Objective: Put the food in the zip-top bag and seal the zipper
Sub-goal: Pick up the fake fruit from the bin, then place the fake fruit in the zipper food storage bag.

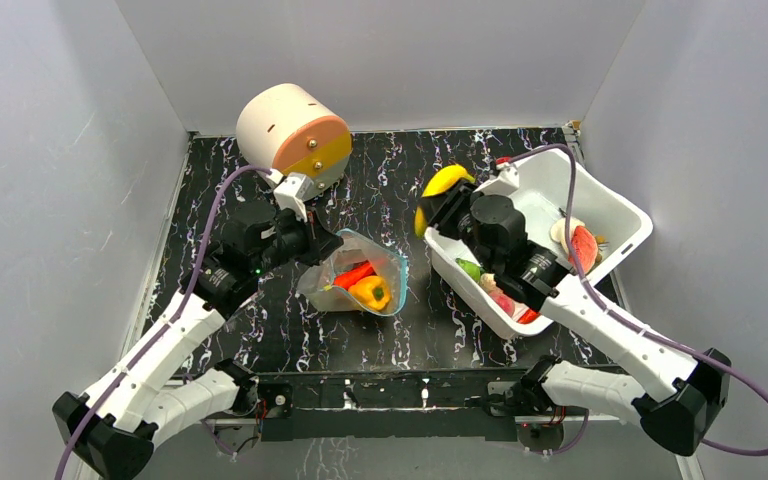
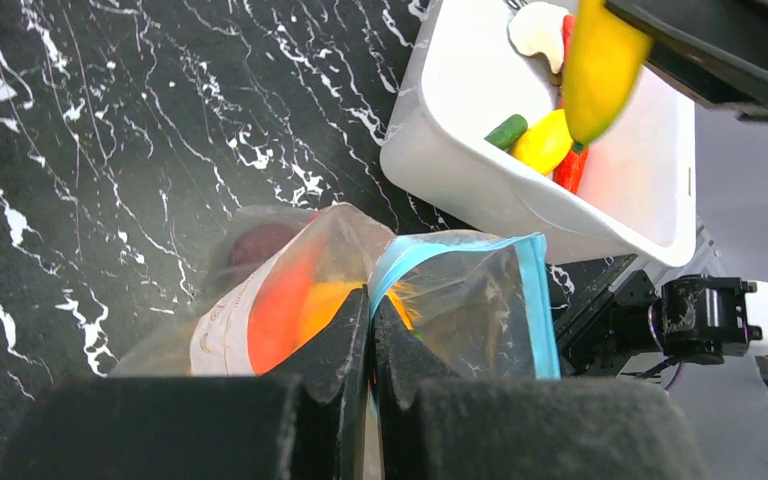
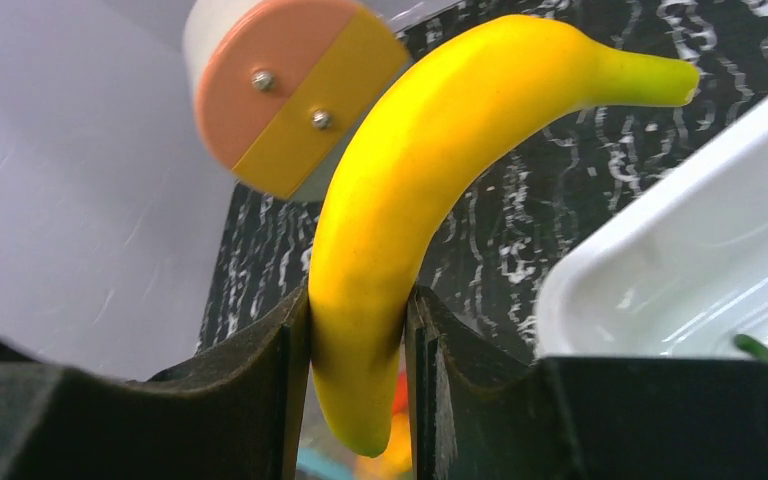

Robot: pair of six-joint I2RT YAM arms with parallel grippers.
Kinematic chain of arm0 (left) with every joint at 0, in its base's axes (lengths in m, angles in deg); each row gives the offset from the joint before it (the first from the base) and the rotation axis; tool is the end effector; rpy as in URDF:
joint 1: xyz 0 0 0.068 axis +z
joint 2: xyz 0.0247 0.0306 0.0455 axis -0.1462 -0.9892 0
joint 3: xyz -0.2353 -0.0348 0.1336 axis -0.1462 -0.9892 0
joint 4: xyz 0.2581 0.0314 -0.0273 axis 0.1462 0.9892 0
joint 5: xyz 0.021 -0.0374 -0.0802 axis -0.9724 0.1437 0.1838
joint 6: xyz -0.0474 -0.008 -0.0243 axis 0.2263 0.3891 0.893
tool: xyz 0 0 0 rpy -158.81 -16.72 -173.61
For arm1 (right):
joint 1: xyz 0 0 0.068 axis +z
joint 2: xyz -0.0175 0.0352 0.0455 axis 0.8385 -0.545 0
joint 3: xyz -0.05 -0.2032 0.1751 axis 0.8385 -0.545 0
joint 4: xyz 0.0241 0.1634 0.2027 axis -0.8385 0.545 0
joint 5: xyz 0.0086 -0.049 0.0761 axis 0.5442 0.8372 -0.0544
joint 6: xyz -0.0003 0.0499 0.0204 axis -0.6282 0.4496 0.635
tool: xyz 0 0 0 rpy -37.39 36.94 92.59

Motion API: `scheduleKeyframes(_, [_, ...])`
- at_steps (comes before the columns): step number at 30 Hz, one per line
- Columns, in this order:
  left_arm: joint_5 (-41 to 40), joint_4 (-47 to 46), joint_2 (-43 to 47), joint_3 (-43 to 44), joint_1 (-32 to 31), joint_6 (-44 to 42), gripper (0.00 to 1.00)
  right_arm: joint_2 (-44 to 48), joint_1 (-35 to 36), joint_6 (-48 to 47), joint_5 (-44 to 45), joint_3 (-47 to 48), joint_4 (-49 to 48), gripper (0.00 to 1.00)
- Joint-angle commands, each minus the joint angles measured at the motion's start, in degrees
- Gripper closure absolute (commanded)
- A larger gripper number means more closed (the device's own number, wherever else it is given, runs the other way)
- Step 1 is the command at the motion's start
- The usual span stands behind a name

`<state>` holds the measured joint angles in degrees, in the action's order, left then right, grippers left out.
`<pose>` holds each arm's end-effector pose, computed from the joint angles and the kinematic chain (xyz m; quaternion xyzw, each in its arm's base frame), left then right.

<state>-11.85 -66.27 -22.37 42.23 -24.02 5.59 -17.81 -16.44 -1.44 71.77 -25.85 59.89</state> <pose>0.1735 -0.1197 0.3561 0.1450 0.7751 -0.3536 0.5032 0.1882 0.1439 0.3529 0.1449 0.7827 0.2927 0.5298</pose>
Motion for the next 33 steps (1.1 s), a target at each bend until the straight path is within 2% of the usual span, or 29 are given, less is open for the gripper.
scheduleKeyframes(1, [-1.2,0.1,-0.1,1.9,0.1,4.2,1.0,2.1,7.6,-2.9,3.2,1.4,-8.2,0.92])
scheduleKeyframes(9, [-0.1,-1.0,-0.5,0.5,0.1,5.6,1.0,0.3,19.6,-10.6,-0.5,-2.5,-17.1,0.92])
scheduleKeyframes(14, [1.4,-1.7,-0.3,0.1,0.1,6.0,1.0,-1.3,24.6,-25.1,-5.1,-5.4,-23.9,0.9])
scheduleKeyframes(21, [4.1,-2.4,0.7,-0.3,0.1,5.8,1.0,-4.4,25.5,-40.5,-14.4,-10.3,-30.5,0.86])
scheduleKeyframes(26, [6.3,-2.9,2.1,-0.8,0.1,5.0,1.0,-4.6,25.6,-44.5,-12.1,-15.2,-35.9,0.82])
scheduleKeyframes(33, [8.1,-4.0,2.8,-1.5,0.1,5.3,1.0,-7.7,25.6,-48.8,-14.5,-16.4,-36.2,0.72])
